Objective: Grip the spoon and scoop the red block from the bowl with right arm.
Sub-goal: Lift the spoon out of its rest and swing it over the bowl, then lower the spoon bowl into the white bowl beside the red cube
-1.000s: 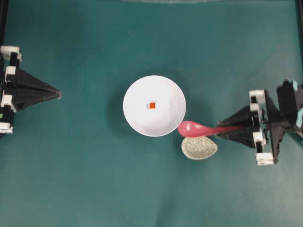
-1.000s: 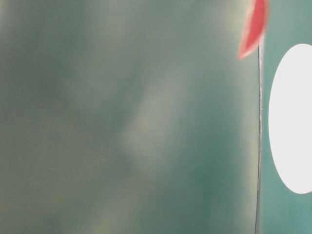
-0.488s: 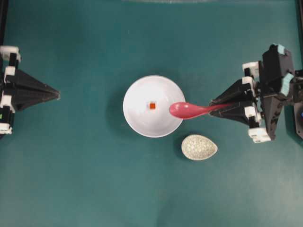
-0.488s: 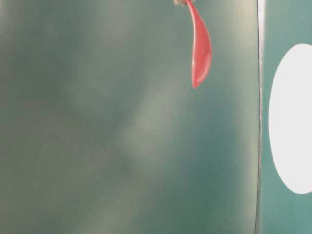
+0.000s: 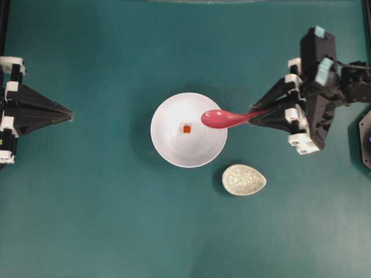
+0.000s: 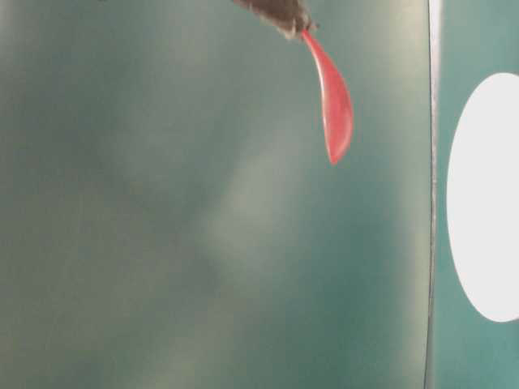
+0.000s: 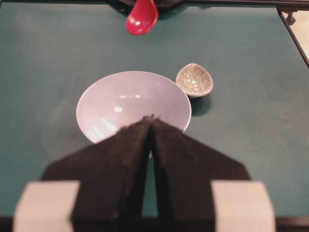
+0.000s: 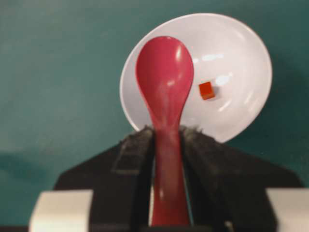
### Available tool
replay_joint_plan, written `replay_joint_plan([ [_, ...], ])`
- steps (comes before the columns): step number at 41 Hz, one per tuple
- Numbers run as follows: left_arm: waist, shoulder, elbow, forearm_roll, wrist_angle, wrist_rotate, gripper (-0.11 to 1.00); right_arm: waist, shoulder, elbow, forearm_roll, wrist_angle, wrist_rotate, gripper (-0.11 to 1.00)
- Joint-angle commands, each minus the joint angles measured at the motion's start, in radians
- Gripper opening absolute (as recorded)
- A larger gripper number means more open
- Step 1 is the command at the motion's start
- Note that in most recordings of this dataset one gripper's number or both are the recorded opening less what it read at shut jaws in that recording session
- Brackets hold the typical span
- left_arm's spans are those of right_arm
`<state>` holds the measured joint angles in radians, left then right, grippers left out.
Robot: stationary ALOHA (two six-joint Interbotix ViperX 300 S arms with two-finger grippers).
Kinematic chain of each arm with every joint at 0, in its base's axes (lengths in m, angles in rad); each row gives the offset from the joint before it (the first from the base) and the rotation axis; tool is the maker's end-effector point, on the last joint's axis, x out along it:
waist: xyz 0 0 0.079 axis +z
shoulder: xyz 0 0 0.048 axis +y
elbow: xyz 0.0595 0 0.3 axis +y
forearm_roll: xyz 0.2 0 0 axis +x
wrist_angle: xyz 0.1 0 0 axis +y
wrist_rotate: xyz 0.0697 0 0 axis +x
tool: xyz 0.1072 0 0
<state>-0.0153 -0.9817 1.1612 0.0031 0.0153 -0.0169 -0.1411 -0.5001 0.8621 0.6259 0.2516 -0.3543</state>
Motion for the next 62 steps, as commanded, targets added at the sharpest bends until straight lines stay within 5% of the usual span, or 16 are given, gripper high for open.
replay_joint_plan([
  [1,0.003,0.005,-0.031,0.002,-0.011,-0.002,0.02,-0.009,0.025,-0.048,-0.021,0.018,0.002,0.25],
  [32,0.003,0.003,-0.031,0.002,-0.015,-0.002,0.02,-0.009,0.373,-0.330,-0.262,0.308,0.005,0.25],
  [55,0.003,0.003,-0.031,0.002,-0.015,0.000,0.02,-0.009,0.465,-0.345,-0.278,0.330,0.009,0.25],
  [62,0.003,0.003,-0.031,0.002,-0.015,0.000,0.02,-0.023,0.474,-0.345,-0.281,0.325,0.057,0.25],
])
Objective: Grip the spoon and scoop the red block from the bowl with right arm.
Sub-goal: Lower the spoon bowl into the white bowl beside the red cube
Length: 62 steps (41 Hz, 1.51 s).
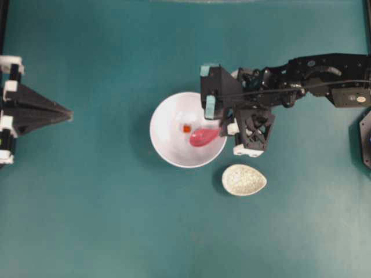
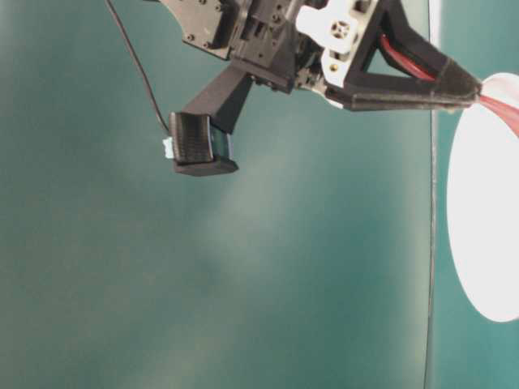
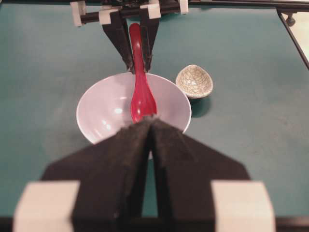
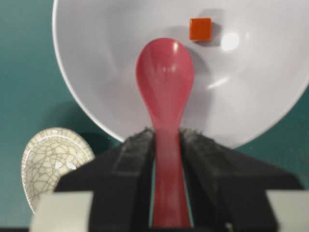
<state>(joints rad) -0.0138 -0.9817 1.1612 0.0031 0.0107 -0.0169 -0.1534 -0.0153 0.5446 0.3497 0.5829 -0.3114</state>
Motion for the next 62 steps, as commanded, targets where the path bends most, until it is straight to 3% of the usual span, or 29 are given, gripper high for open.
replay_joint_plan([
  [1,0.002,0.003,-0.031,0.002,-0.011,0.000,0.02,-0.014,-0.009,-0.028,-0.011,-0.006,0.020,0.25],
  [12,0.002,0.003,-0.031,0.002,-0.011,0.000,0.02,-0.017,-0.003,-0.031,-0.052,-0.011,0.038,0.25],
  [62,0.002,0.005,-0.031,0.002,-0.017,0.000,0.02,-0.012,0.081,-0.175,-0.044,-0.086,0.040,0.25],
])
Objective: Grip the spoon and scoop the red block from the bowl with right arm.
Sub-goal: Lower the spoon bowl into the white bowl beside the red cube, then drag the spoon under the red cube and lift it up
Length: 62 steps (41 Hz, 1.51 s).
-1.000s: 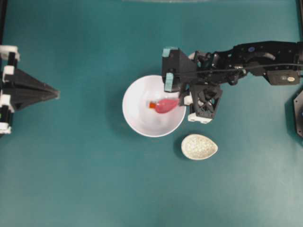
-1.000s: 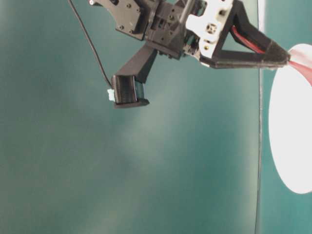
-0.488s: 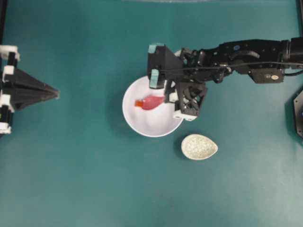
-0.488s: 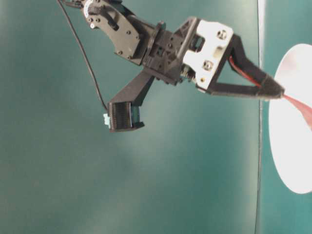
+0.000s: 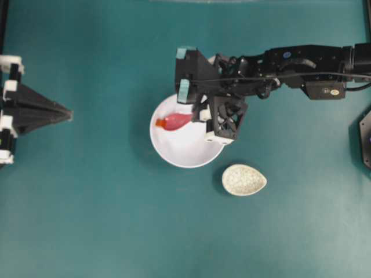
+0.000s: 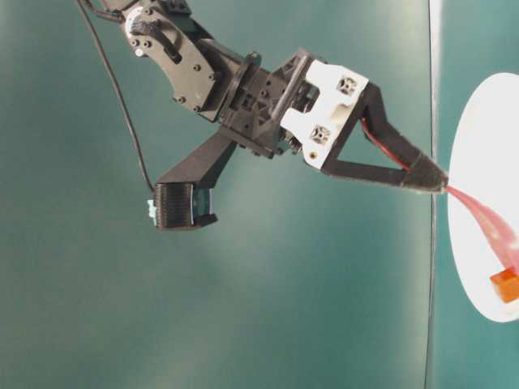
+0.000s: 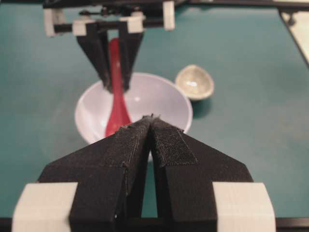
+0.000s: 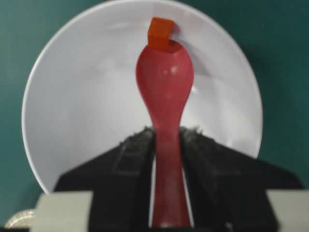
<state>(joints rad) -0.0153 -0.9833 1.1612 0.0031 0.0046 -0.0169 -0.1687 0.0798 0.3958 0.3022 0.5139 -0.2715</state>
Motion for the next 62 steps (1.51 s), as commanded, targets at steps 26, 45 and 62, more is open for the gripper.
replay_joint_plan([
  [26,0.003,0.006,-0.031,0.002,-0.011,0.000,0.02,0.003,-0.049,0.008,0.005,-0.041,0.002,0.25],
  [45,0.003,0.008,-0.031,0.002,-0.008,0.000,0.02,0.026,-0.143,0.135,0.043,-0.210,0.002,0.25],
  [62,0.003,0.012,-0.029,0.002,-0.006,-0.002,0.02,0.060,-0.259,0.287,0.094,-0.445,0.037,0.25],
])
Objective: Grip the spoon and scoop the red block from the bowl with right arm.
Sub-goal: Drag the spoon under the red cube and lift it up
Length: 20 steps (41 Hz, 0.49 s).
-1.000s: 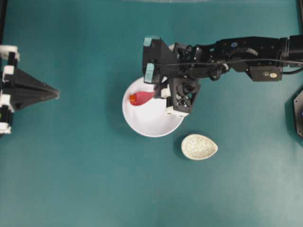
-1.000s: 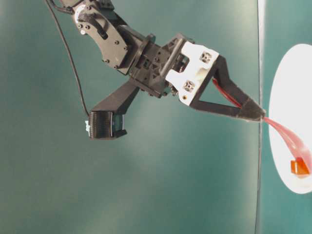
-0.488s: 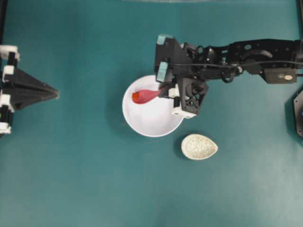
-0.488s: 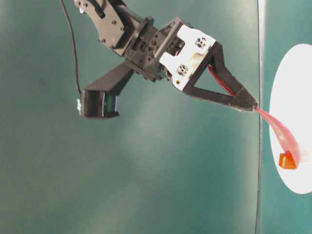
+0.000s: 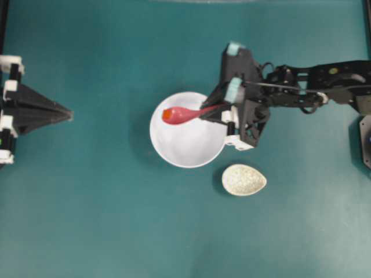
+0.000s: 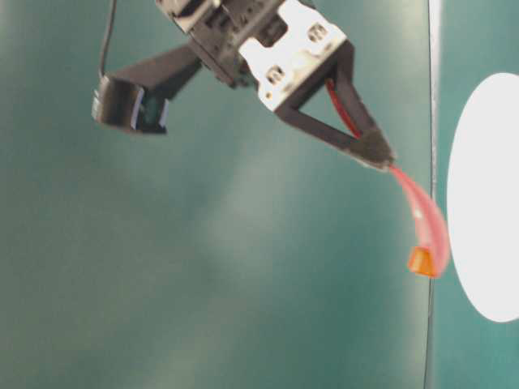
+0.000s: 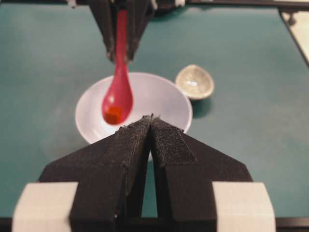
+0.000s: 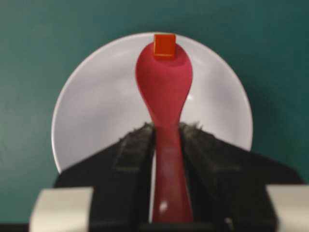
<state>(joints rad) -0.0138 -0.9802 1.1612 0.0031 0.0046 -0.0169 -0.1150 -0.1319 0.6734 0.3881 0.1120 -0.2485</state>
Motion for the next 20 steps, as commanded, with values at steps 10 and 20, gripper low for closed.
replay_joint_plan([
  [10,0.002,0.009,-0.029,0.002,-0.006,-0.002,0.02,0.031,-0.121,0.089,0.009,-0.143,0.071,0.25],
  [20,0.002,0.009,-0.029,0.002,-0.006,-0.002,0.02,0.063,-0.181,0.144,0.009,-0.183,0.124,0.25],
])
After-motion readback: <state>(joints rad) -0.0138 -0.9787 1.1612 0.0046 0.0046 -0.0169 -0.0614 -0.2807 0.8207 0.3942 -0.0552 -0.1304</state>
